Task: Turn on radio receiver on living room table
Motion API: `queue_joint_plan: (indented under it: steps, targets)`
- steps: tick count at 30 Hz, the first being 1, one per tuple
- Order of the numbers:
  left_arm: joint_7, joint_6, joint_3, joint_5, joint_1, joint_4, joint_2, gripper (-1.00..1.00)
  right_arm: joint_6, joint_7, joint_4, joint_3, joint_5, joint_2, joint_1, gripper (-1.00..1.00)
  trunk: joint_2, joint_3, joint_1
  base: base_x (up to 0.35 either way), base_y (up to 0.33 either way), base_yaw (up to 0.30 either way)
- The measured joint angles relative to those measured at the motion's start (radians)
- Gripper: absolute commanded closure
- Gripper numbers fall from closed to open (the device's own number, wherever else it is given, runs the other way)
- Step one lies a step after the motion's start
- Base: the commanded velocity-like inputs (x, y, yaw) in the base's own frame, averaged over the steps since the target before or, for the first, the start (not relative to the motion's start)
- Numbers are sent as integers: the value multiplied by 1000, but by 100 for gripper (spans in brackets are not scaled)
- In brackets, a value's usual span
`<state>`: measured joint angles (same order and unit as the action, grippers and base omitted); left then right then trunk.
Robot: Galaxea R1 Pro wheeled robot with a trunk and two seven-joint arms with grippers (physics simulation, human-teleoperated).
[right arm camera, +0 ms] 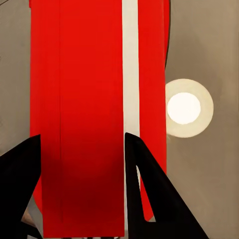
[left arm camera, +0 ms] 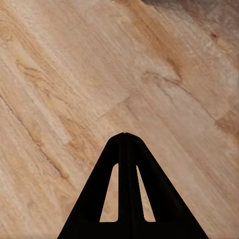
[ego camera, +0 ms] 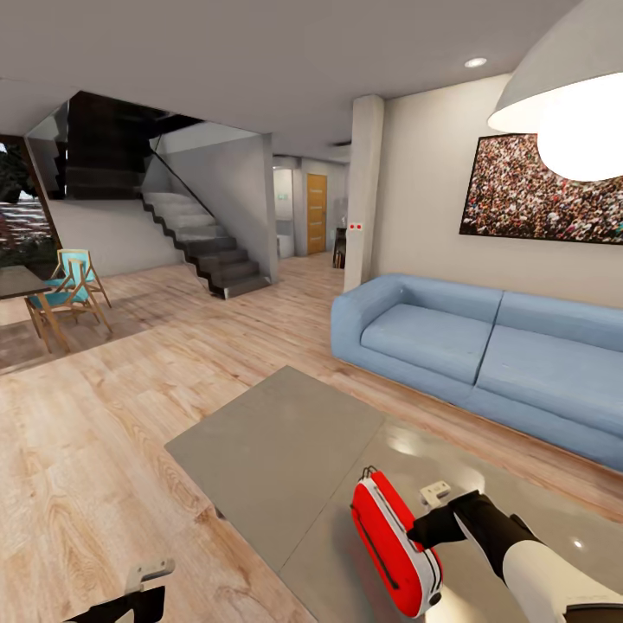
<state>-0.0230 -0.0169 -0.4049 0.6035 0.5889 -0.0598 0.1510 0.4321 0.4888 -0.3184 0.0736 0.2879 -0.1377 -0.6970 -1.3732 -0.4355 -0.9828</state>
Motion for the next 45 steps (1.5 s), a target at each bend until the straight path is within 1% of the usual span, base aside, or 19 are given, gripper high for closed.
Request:
queue_joint_plan:
  steps: [1,4,6,7,9,13,25,29,32,36,37,38,45]
  targets:
    - [0,0,0,0,0,0,0,100,0,0,1,0,0,0,0,100,0,0,0,0,0,0]
    - [0,0,0,0,0,0,0,100,3,-3,-7,-1,-14,1,0,100,-21,-9,-11,0,0,0]
    - [0,0,0,-1,0,0,-1,100,4,-4,-15,-1,-15,4,0,100,-35,-15,-19,0,0,0]
    - [0,0,0,-1,0,0,-1,100,2,-5,-16,-1,-6,7,0,100,-35,-16,-19,0,0,0]
    - [0,0,-1,-1,0,0,-1,100,1,-7,-17,0,-2,9,-1,100,-35,-16,-19,0,0,0]
    - [0,0,0,-1,0,0,-1,100,7,-26,-13,0,-31,12,0,100,-35,-16,-19,0,0,0]
    - [0,0,-1,-1,0,0,-1,100,7,-33,-15,0,-26,17,0,100,-35,-16,-19,0,0,0]
    - [0,0,-1,-2,0,0,-8,100,5,-33,-15,3,-26,16,0,100,-35,-16,-19,0,0,0]
    - [0,0,-1,-2,0,0,-10,100,5,-32,-25,3,-29,17,0,100,-56,-25,-30,0,0,0]
    - [0,0,0,-2,0,0,-10,100,4,-33,-24,4,-30,17,0,100,-56,-25,-31,0,0,0]
    - [0,0,0,-2,0,0,-10,100,4,-33,-24,3,-30,17,0,-100,-56,-25,-31,0,0,0]
    - [0,0,0,-2,0,0,-10,100,-2,-36,39,6,0,16,1,-100,-56,-25,-31,0,0,0]
    - [0,0,-1,-2,0,0,-11,100,-2,-41,50,5,-2,17,1,-100,-56,-25,-31,0,0,0]
